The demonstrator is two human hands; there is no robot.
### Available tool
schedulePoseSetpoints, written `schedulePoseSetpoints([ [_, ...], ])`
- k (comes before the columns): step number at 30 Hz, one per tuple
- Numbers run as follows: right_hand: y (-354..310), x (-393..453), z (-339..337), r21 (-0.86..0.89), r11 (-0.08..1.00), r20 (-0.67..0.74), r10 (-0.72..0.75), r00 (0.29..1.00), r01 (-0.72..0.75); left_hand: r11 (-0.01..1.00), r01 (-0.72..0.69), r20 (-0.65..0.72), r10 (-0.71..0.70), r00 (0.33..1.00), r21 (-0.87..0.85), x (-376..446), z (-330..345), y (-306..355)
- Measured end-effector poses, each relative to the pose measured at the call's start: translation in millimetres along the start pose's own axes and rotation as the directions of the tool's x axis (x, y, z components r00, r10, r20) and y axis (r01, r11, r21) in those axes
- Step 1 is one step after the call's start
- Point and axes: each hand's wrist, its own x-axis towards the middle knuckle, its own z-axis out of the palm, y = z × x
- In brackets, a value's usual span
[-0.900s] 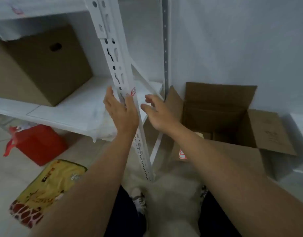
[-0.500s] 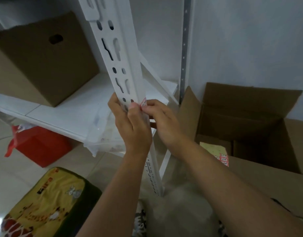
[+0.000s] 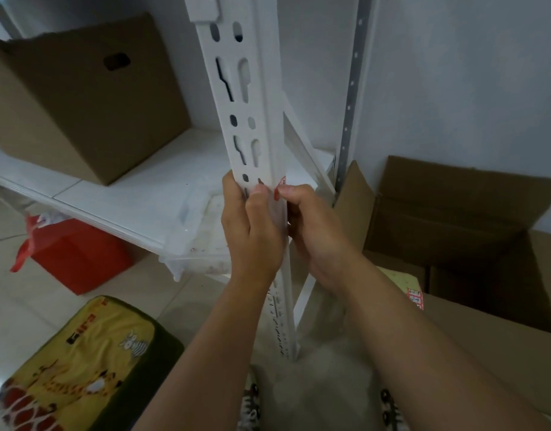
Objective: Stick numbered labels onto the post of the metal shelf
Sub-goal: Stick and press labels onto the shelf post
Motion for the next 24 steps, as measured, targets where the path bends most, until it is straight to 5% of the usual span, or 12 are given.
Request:
schedulePoseSetpoints([
  [9,3,0,11,0.003,1.0,-0.039,-0.023,0.999,0.024,0.993,0.114,0.09,-0.11,0.99,-0.04,3,-13,3],
  [14,3,2,6,0.115,0.993,0.007,0.022,1.0,-0.022,0.988,0.142,0.072,-0.137,0.988,-0.068,3,-11,2],
  [24,-8,0,4,0.058,0.998,0.019,0.027,0.999,-0.028,0.989,0.132,0.035,-0.13,0.991,-0.07,2,-6,4],
])
